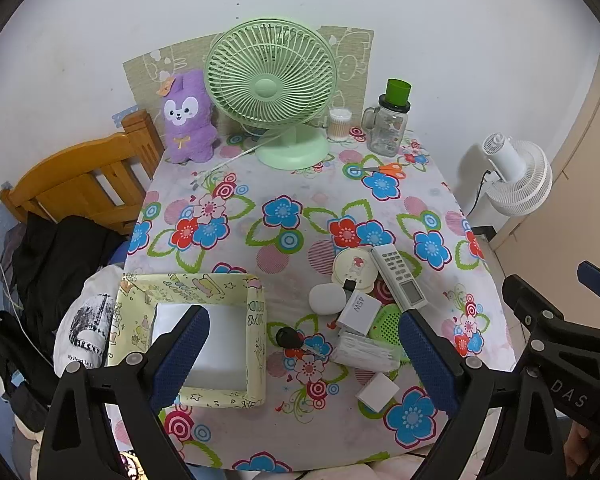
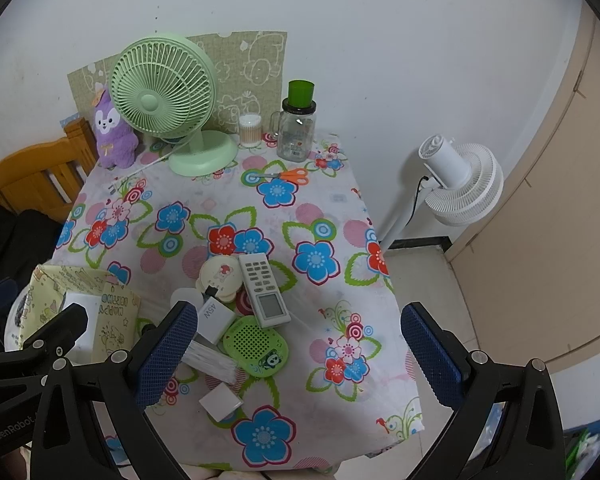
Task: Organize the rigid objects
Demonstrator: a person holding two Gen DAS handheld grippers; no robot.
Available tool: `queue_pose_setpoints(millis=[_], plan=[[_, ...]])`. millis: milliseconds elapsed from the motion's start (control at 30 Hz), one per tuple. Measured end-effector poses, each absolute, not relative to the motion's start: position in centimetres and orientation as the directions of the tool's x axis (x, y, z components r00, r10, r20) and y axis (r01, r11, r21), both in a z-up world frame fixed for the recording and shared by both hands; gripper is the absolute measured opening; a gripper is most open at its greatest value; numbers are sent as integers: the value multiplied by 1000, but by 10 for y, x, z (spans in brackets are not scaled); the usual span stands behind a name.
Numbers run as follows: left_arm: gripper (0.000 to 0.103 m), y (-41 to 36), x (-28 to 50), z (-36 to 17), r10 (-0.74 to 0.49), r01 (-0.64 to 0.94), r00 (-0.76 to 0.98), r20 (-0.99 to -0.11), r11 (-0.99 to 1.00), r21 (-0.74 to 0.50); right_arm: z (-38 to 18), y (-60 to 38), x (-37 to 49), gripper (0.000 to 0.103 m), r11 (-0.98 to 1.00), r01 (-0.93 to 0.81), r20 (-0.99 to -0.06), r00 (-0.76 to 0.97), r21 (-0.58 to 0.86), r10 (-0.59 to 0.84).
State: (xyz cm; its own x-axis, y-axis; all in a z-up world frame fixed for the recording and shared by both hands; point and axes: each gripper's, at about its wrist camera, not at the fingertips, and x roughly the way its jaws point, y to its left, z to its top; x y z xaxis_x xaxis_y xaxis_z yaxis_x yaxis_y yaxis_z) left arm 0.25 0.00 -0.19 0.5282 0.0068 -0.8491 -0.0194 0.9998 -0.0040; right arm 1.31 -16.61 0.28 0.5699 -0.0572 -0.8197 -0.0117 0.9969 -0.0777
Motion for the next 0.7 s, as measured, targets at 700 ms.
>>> queue_pose_setpoints(millis=[700], plan=[[96,0,2,-2,8,-22,529,-848,1000,-4,5,-167,14,103,997,-11,-820,569,-75,-55]])
